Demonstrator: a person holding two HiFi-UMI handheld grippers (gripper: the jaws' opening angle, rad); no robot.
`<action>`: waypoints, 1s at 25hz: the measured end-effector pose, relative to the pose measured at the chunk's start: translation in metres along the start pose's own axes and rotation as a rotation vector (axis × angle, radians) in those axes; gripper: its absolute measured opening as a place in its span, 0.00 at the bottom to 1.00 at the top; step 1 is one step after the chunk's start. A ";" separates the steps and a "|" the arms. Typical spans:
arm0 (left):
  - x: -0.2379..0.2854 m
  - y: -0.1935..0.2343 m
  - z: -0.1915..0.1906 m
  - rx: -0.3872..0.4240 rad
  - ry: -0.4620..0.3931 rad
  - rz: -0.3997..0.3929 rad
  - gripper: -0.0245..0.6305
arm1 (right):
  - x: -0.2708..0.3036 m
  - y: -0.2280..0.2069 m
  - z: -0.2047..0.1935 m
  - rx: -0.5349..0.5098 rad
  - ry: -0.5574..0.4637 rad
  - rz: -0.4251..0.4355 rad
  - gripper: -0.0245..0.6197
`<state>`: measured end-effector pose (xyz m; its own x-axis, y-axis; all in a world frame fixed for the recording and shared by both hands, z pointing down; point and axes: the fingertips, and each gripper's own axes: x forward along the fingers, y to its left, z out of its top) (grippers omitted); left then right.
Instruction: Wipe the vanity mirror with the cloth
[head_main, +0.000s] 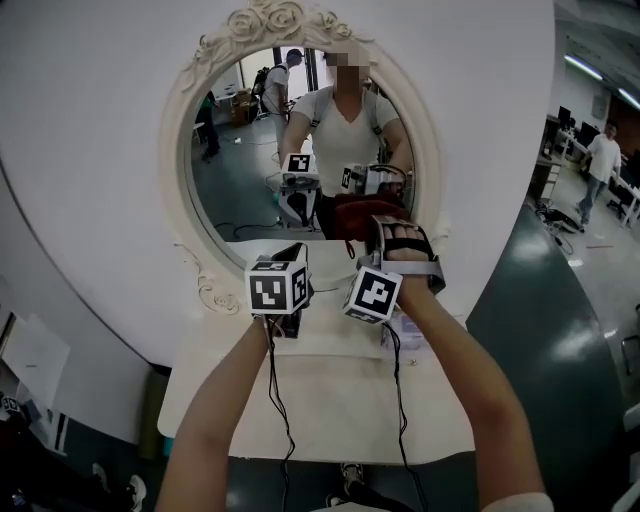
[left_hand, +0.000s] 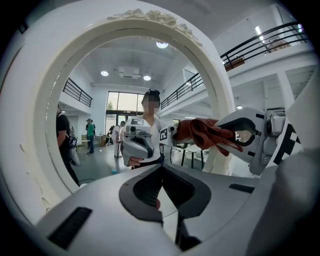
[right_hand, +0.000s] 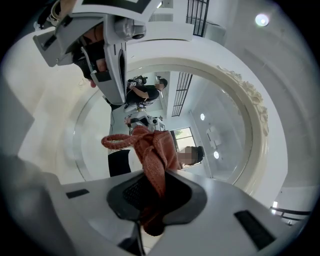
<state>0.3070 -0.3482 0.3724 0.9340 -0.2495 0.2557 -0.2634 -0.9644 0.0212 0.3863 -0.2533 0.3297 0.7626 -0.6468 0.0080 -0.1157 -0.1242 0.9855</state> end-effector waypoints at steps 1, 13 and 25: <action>0.001 0.002 -0.006 -0.005 0.007 0.001 0.05 | 0.001 0.010 -0.001 0.016 0.002 0.020 0.13; 0.006 0.005 -0.097 -0.056 0.127 0.009 0.05 | -0.004 0.105 -0.003 0.122 0.009 0.185 0.13; -0.001 0.022 -0.139 -0.082 0.184 0.030 0.05 | 0.002 0.156 0.015 0.149 -0.004 0.251 0.13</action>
<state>0.2673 -0.3569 0.5066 0.8677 -0.2503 0.4295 -0.3161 -0.9447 0.0879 0.3601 -0.2851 0.4813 0.6956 -0.6745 0.2472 -0.3927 -0.0689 0.9171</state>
